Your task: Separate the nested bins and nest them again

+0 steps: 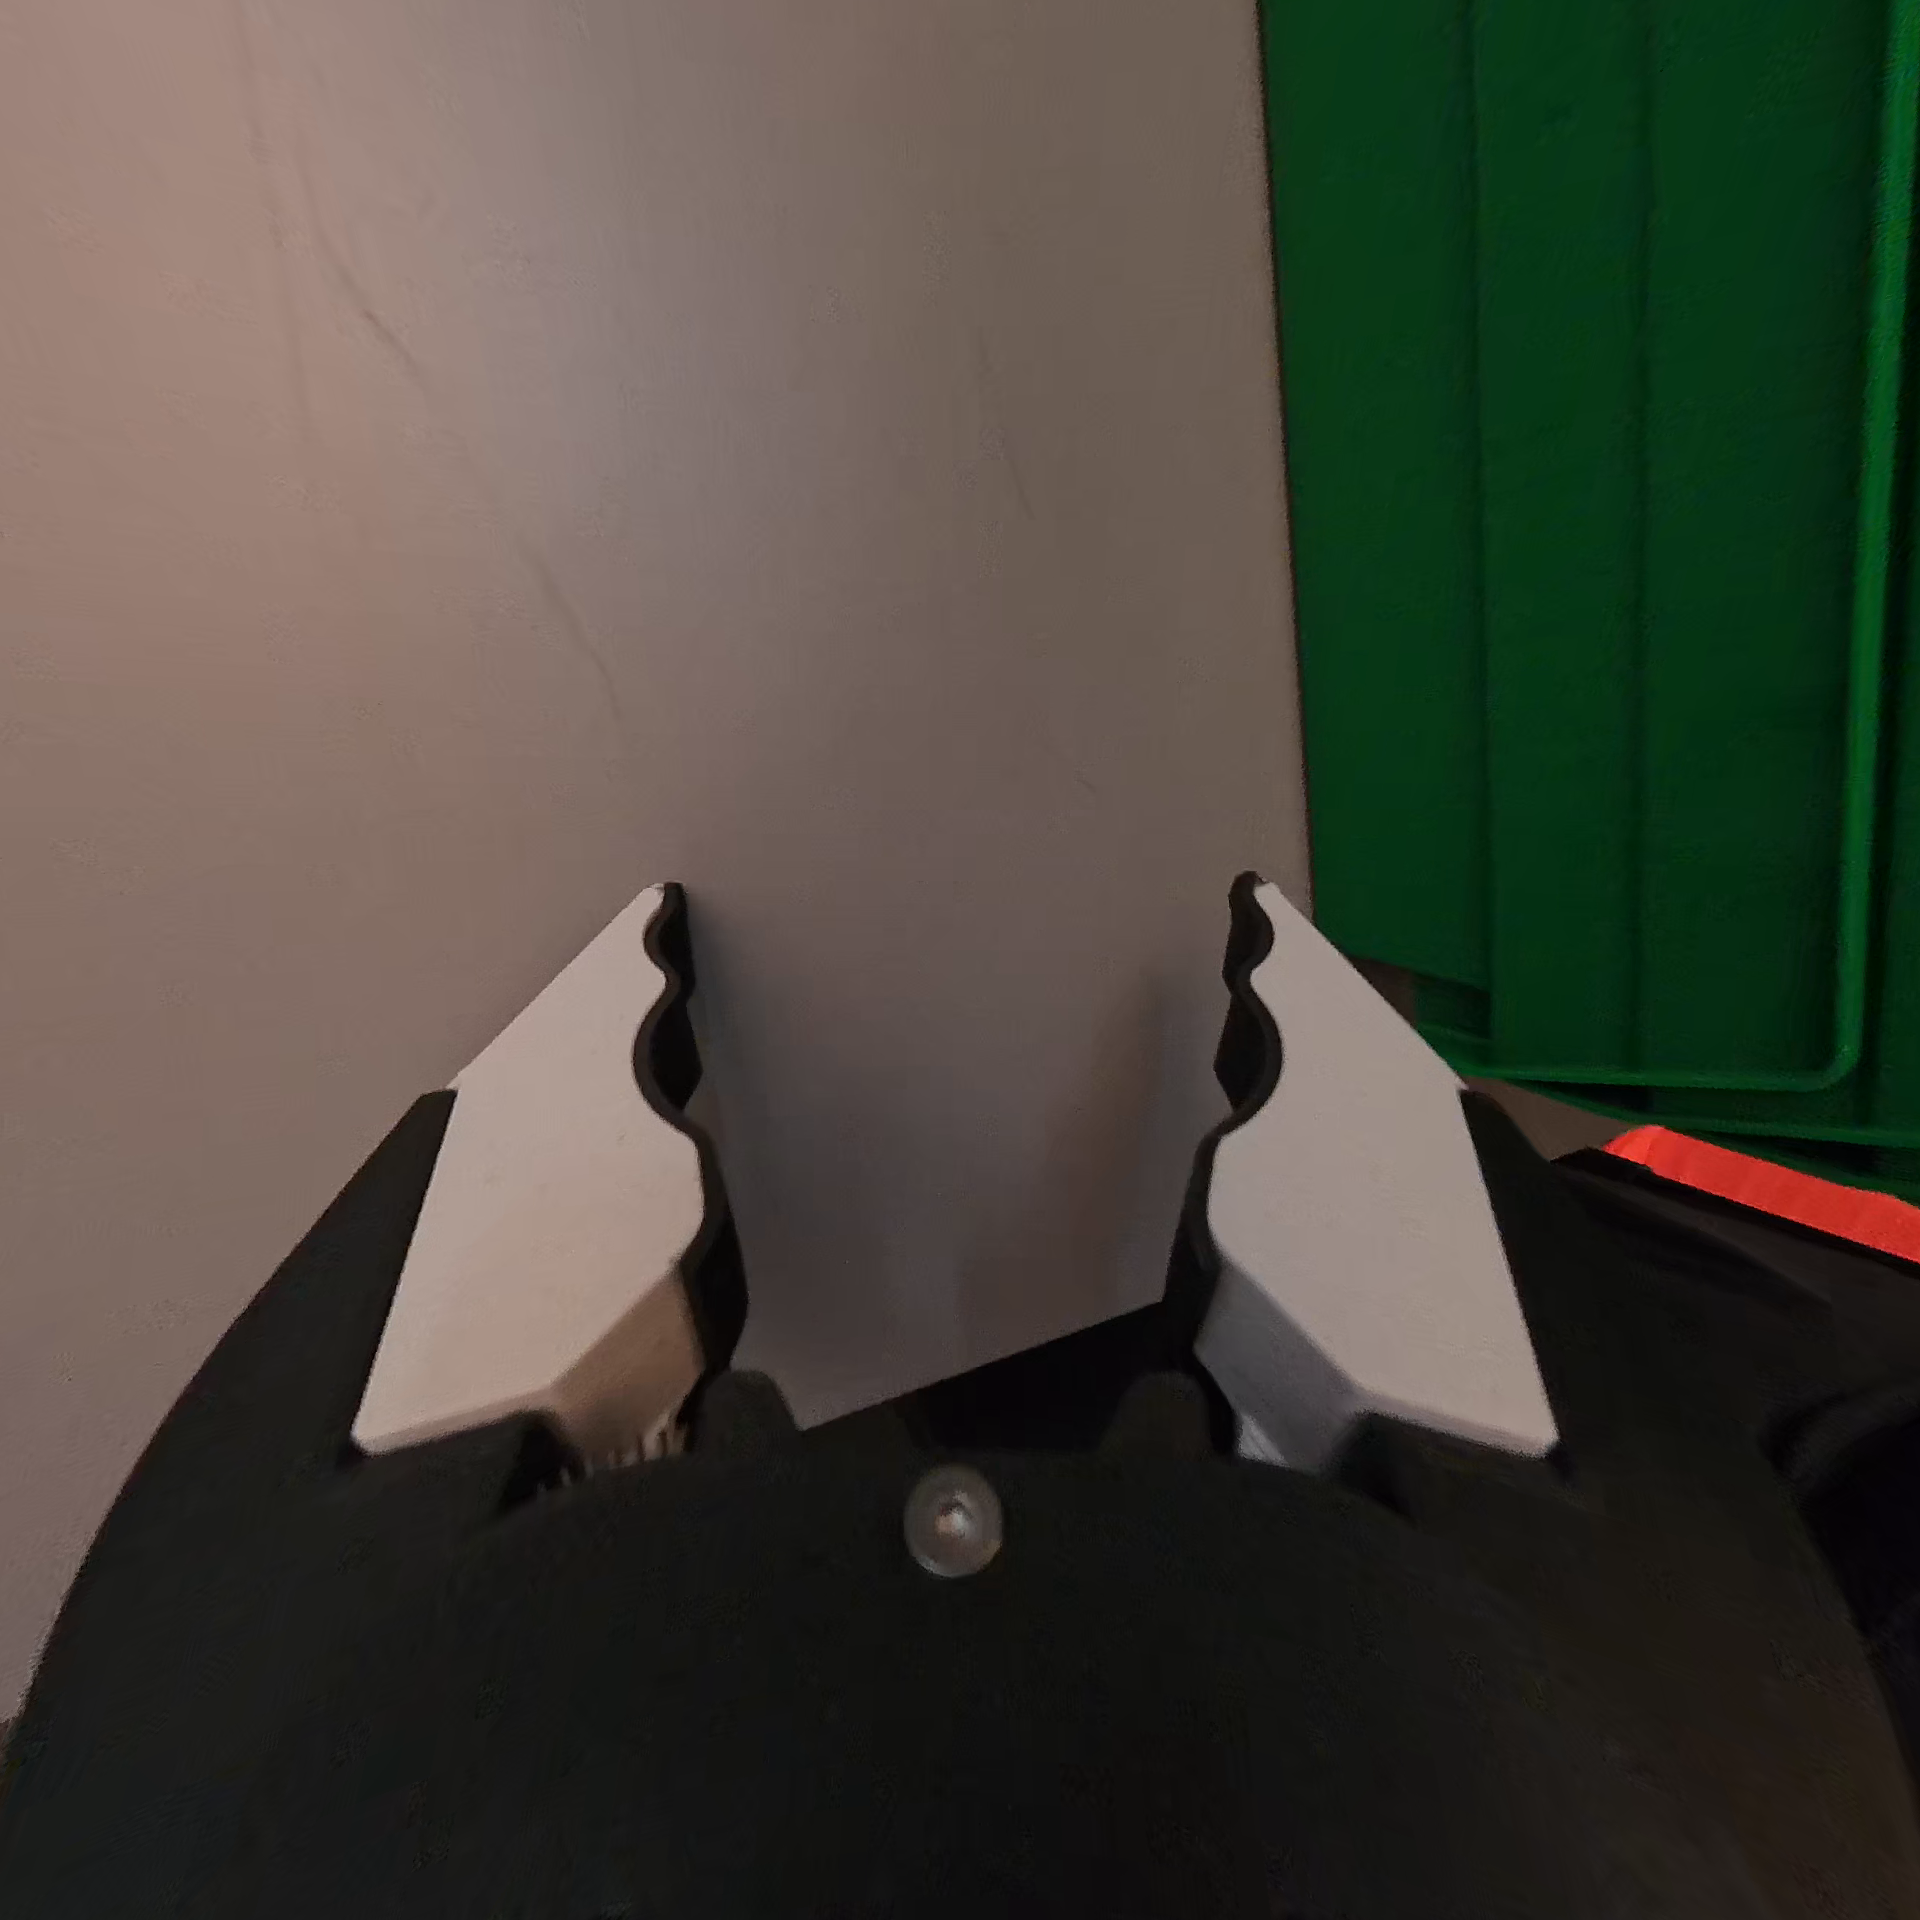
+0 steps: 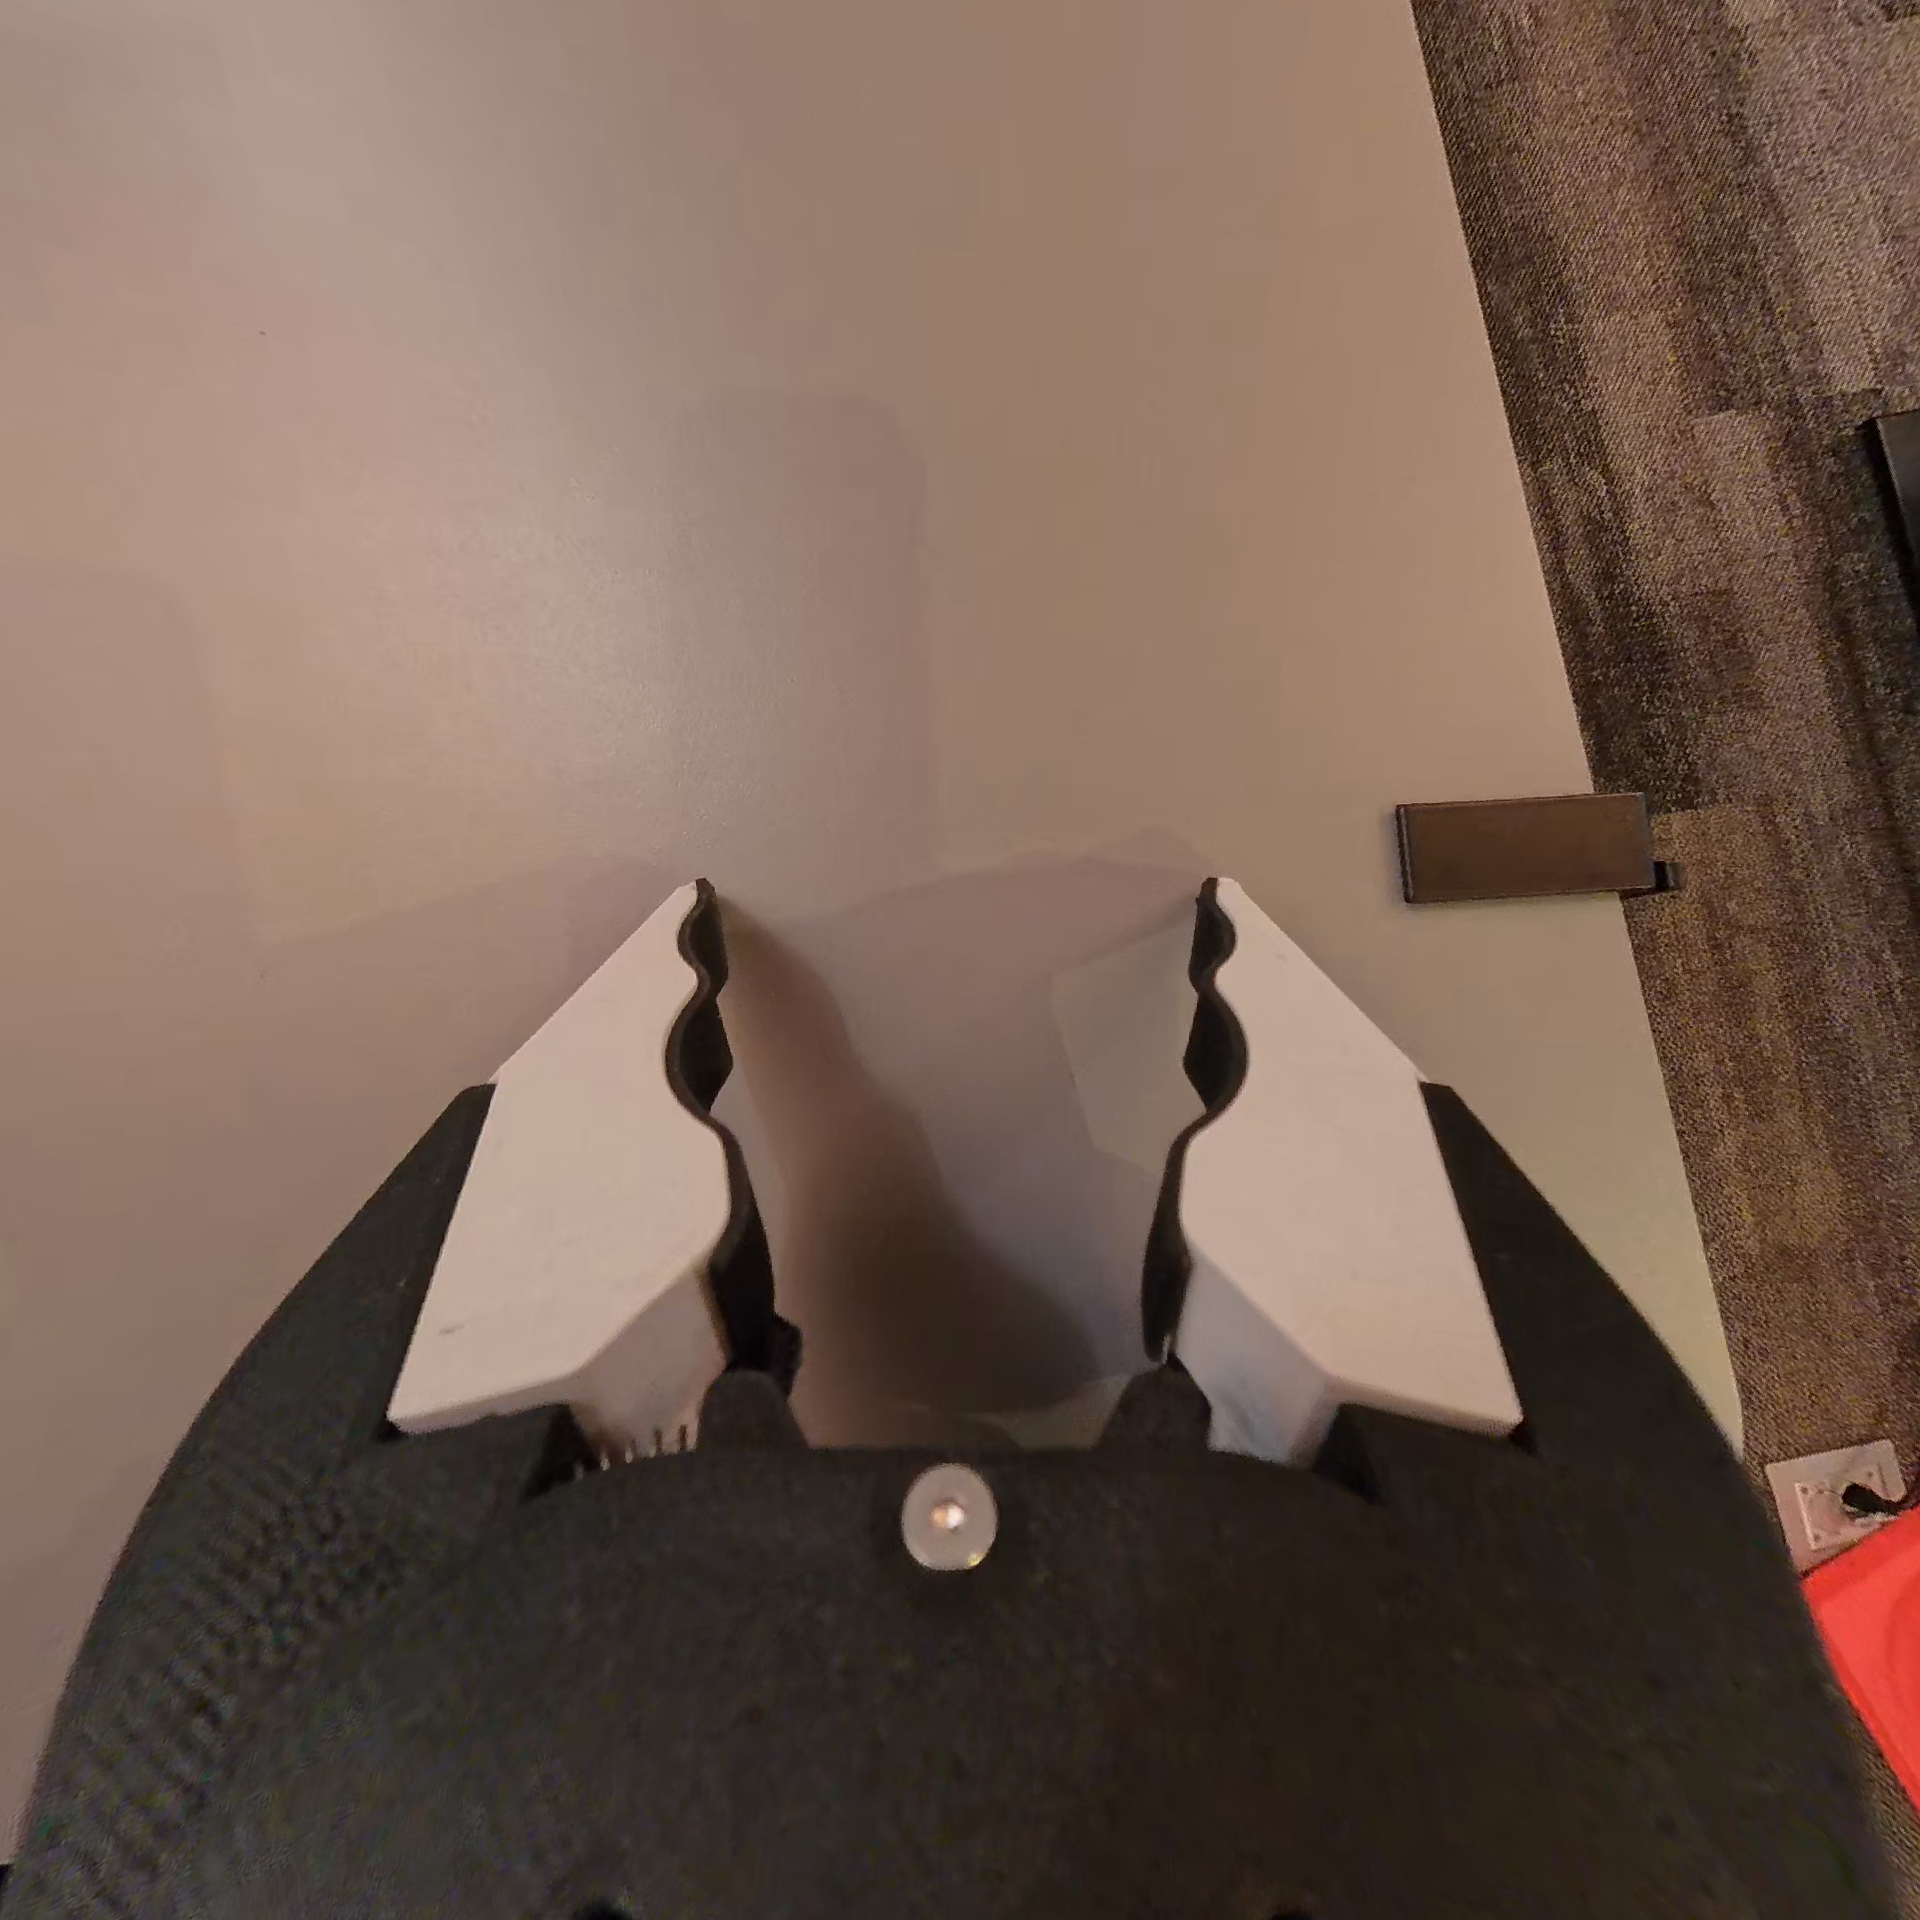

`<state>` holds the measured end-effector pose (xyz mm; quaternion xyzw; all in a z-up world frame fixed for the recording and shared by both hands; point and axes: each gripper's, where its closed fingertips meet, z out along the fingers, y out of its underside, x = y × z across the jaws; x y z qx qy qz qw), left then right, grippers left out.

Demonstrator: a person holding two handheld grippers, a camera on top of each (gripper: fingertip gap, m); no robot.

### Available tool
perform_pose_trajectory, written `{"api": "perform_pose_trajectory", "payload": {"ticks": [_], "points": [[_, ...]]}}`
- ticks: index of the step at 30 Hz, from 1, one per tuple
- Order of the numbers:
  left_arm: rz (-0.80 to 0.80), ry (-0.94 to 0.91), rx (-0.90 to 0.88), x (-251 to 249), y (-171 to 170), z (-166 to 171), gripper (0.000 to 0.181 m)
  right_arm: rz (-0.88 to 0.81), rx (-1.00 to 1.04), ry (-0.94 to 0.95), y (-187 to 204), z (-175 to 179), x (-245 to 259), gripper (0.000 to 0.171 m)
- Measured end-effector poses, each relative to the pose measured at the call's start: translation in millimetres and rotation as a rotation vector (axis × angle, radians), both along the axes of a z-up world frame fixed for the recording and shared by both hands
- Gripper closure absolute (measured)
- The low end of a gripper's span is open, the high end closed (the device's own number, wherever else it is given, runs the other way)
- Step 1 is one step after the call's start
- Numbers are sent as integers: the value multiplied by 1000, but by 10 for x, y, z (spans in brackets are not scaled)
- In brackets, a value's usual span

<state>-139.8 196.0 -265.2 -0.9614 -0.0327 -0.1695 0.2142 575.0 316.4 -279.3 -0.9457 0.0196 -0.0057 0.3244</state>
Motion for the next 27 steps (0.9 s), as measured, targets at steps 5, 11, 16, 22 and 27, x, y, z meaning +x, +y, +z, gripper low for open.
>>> {"api": "perform_pose_trajectory", "payload": {"ticks": [5, 11, 16, 22, 27], "points": [[2, 39, 17, 10, 39, 44, 81, 0, 3, 0, -1, 63, -1, 82], [33, 29, 79, 49, 128, 130, 78, -5, -1, 1, -3, 145, 26, 87], [24, 25, 114, 40, 174, 196, 82, -5, 1, -1, -1, 210, 26, 88], [14, 38, 141, 45, 235, 266, 83, -5, 5, -2, 0, 289, 21, 89], [37, 29, 149, 20, 274, 333, 88, -3, 12, -3, -3, 352, 3, 87]]}}
